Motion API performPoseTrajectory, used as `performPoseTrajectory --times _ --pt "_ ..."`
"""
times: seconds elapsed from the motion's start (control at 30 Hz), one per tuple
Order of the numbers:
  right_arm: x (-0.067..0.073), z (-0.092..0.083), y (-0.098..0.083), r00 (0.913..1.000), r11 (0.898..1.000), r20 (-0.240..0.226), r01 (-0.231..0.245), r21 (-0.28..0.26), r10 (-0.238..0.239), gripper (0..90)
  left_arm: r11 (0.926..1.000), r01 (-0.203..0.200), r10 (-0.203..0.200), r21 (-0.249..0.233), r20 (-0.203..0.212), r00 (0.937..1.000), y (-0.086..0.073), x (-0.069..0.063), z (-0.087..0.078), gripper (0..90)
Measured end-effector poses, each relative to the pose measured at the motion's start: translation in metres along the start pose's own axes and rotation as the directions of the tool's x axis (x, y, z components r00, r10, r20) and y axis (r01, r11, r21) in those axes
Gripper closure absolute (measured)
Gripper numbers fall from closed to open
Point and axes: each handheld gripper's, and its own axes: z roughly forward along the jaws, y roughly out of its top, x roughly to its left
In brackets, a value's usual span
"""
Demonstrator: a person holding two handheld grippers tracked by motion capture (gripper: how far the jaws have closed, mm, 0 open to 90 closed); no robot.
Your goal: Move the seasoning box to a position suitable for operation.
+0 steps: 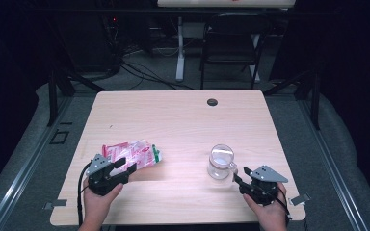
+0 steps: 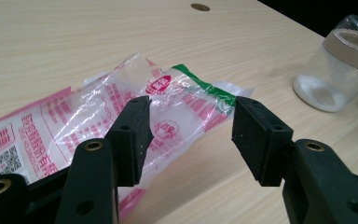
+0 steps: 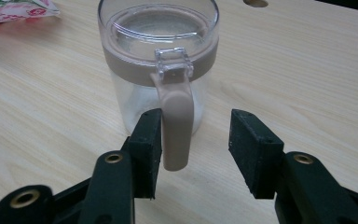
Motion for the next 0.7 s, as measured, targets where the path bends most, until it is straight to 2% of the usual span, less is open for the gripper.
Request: performPoseTrajectory --times 0.17,0.3,0.53,0.6,0.63,0.7 --pt "0.003 0.007 0.002 0.9999 1.0 -0.009 0.012 0.004 -0.012 54.0 0.9993 0.037 -0.037 -0.012 -0.012 0.9993 -0.002 0.005 -0.005 47.4" --pt "0.005 0.011 0.003 0.9997 1.0 -0.015 0.019 0.016 -0.019 58.8 0.999 0.042 -0.042 -0.015 -0.016 0.999 -0.004 0.006 -0.008 48.6" --pt "0.01 0.022 0.004 0.9997 0.999 0.006 0.023 0.038 -0.023 65.3 0.9996 -0.021 0.02 -0.016 -0.051 0.9985 -0.005 -0.001 -0.01 48.4" --pt "0.01 0.023 0.005 0.9997 0.999 0.006 0.025 0.04 -0.025 67.5 0.9996 -0.028 0.027 -0.011 -0.052 0.9983 -0.005 -0.002 -0.01 48.3" --pt "0.01 0.024 0.005 0.9997 0.999 0.003 0.024 0.044 -0.024 71.0 0.9988 -0.05 0.05 0.0 -0.055 0.9972 -0.005 -0.003 -0.009 48.1" --pt "0.01 0.024 0.006 0.9998 0.999 0.004 0.021 0.043 -0.021 72.2 0.9972 -0.074 0.074 0.01 -0.062 0.9953 -0.005 -0.006 -0.008 47.9"
